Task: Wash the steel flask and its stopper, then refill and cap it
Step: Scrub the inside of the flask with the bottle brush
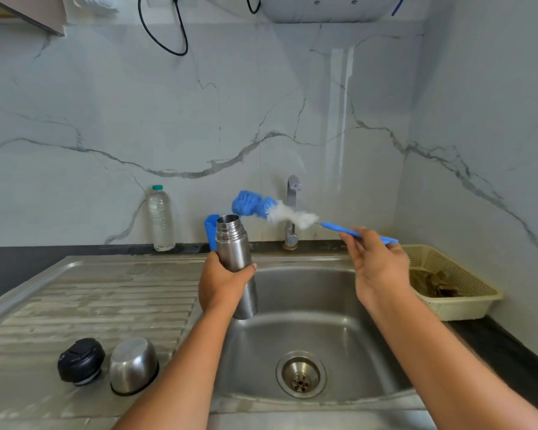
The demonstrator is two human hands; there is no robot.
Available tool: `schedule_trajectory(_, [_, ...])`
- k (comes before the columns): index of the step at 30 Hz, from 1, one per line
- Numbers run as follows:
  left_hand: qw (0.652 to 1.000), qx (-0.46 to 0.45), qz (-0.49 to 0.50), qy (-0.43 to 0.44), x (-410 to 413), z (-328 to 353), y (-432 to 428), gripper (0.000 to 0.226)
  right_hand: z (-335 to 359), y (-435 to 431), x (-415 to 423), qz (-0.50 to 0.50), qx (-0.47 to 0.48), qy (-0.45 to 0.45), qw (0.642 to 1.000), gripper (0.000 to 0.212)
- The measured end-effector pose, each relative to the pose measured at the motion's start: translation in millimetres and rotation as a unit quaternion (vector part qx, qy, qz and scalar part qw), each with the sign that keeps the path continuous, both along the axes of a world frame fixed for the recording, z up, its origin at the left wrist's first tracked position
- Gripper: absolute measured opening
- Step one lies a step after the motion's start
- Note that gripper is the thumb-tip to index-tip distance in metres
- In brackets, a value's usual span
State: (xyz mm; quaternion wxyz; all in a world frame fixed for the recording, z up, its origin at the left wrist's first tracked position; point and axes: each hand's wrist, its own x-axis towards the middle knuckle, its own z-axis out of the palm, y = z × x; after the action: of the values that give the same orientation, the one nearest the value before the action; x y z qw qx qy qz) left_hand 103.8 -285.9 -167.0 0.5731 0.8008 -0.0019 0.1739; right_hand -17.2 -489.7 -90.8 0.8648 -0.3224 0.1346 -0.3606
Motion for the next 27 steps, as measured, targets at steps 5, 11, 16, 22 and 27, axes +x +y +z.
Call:
schedule_trajectory(5, [0.999, 0.046, 0.01, -0.014, 2.7, 0.0, 0.0, 0.056, -22.9, -24.7, -8.9, -0.005, 0.042, -0.009, 0.999, 0.013])
schedule_trajectory(11, [0.993, 0.109, 0.023, -0.025, 3.0, -0.3, 2.1, 0.056, -23.8, -44.1, -14.1, -0.026, 0.026, -0.007, 0.999, 0.011])
schedule_trajectory(16, [0.989, 0.141, 0.024, -0.027, 2.9, 0.1, 1.7, 0.056, -23.7, -52.5, -12.6, -0.064, -0.028, -0.003, 0.998, 0.015])
schedule_trajectory(22, [0.983, 0.176, 0.015, -0.047, 0.7, -3.0, -1.6, 0.059, -16.0, -58.8, -21.7, -0.132, -0.096, 0.019, 0.986, 0.018])
schedule_trajectory(27, [0.973, 0.214, -0.003, -0.089, -3.3, -4.2, -7.5, 0.058, -11.1, -66.3, -26.0, -0.208, -0.186, 0.052, 0.959, 0.016])
